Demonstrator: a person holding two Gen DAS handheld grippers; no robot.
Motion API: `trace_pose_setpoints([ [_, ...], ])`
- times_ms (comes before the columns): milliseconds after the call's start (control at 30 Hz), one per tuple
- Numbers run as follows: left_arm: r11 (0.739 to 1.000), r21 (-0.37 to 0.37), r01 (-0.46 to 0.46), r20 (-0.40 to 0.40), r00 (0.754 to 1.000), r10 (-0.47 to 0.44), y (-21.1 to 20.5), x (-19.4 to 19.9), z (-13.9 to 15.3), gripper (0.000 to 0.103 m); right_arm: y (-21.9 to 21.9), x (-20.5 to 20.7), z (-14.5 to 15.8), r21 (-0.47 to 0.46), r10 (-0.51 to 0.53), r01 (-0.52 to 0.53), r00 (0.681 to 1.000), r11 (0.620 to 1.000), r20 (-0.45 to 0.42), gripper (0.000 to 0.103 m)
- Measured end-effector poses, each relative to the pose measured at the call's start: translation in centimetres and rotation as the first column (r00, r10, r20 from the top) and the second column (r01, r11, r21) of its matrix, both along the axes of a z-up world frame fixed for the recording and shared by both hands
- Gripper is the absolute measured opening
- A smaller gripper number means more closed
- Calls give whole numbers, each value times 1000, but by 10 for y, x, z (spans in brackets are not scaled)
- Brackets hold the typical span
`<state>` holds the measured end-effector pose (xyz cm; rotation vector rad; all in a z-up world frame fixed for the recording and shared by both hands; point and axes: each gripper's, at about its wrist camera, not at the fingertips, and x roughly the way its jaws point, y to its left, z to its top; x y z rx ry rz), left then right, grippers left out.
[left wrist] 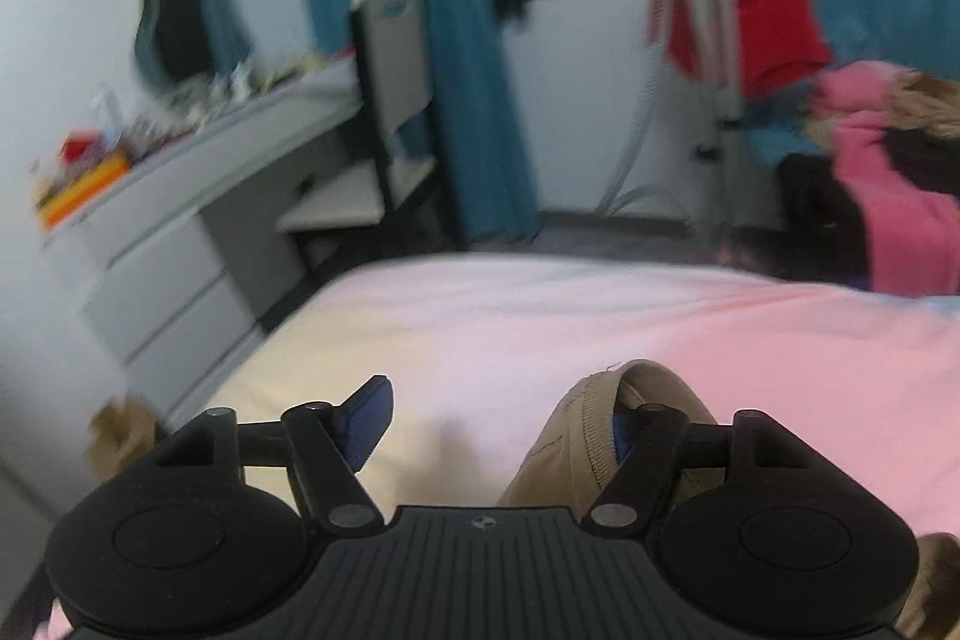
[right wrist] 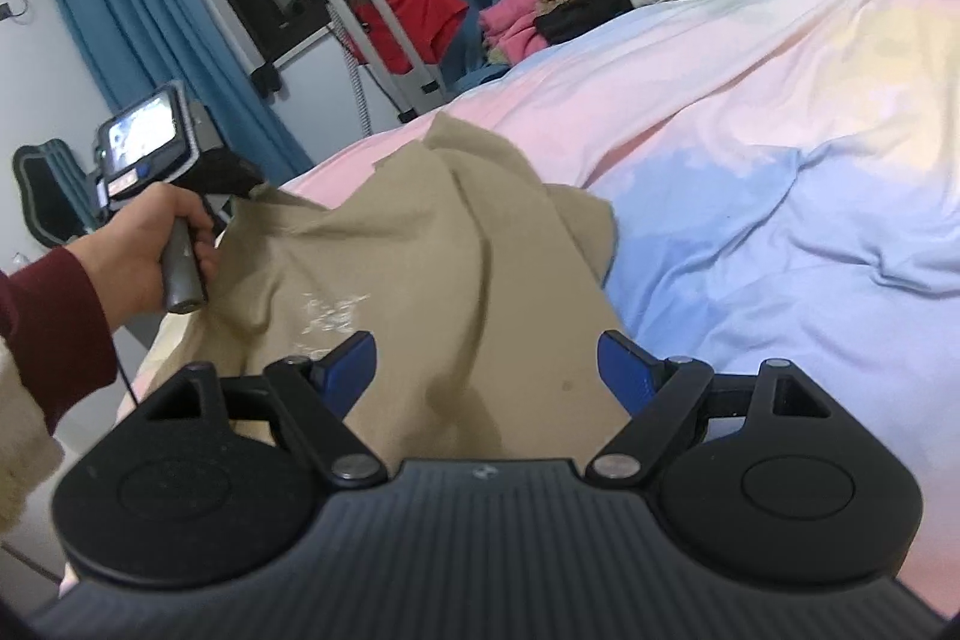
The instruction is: Fold clothes
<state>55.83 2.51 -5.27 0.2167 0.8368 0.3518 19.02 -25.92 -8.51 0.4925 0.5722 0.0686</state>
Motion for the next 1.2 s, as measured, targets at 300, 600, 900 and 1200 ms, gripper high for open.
trace_pose_setpoints([
  [300, 983, 48, 179, -35, 983, -178, -16, -13, 13, 103, 3, 0, 0, 0, 6, -6, 1000, 1000, 5, 82],
  [600, 951, -136, 278, 151, 954, -257, -26, -68, 51, 103, 3, -4, 0, 13, 7, -7, 1000, 1000, 18, 82],
  [900, 926, -208, 315, 297, 922, -247, -29, -285, 83, 103, 13, -11, 9, -13, 53, -52, 992, 999, 117, 79],
  [1200, 898, -287, 333, 414, 889, -197, 41, -449, 81, 103, 41, -27, 23, -139, 119, -93, 975, 986, 190, 66],
])
